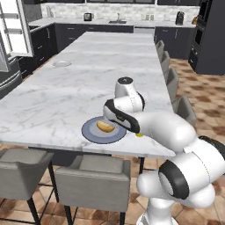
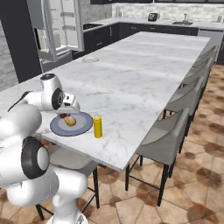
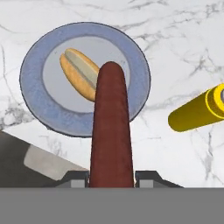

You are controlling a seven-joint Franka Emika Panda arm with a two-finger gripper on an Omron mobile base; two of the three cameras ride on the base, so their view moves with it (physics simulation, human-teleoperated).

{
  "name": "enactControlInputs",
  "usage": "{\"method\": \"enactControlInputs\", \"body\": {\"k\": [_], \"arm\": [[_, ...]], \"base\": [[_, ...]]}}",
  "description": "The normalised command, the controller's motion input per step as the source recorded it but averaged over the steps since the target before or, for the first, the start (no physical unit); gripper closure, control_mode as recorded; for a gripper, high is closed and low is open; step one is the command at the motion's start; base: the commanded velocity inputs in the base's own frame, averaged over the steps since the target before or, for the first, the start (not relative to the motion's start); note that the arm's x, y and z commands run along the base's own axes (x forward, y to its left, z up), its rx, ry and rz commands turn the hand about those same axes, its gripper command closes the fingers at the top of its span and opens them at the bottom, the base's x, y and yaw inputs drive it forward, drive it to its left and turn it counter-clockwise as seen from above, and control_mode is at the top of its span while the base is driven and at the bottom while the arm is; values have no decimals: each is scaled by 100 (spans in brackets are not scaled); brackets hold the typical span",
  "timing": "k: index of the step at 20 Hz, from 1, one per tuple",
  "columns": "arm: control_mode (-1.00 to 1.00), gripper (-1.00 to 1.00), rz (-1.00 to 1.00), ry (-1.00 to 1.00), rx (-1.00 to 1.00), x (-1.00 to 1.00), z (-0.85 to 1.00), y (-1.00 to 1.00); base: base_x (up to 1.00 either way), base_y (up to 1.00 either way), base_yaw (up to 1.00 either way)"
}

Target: Move the hot dog bun to the plate on the dining table and place the condiment next to that plate. Then navigate to the fridge and take the sausage and place it on the plate as well.

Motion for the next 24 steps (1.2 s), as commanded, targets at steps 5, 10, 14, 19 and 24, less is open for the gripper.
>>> {"method": "enactControlInputs", "body": {"k": [5,10,14,19,24], "arm": [[-100,100,0,1,0,41,-54,0],[-100,100,0,0,0,60,-43,2],[-100,100,0,0,0,38,-45,0],[-100,100,0,0,0,31,-34,0],[-100,100,0,0,0,30,-39,0]], "base": [[0,0,0],[0,0,0],[0,0,0],[0,0,0],[0,0,0]]}}
